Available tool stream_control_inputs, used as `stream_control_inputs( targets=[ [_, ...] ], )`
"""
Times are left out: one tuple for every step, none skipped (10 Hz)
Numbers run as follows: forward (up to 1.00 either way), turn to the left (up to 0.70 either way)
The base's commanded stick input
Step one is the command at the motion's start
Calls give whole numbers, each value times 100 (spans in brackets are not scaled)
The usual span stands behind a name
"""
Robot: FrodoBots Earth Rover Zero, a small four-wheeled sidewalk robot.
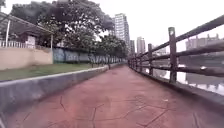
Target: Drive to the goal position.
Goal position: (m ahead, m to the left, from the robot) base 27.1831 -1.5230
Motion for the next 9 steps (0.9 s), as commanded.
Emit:
stream_control_inputs(
  targets=[
    [100,0],
    [100,0],
    [100,0],
    [100,0],
    [100,0],
    [100,0],
    [100,0],
    [100,0],
    [100,0]
  ],
)
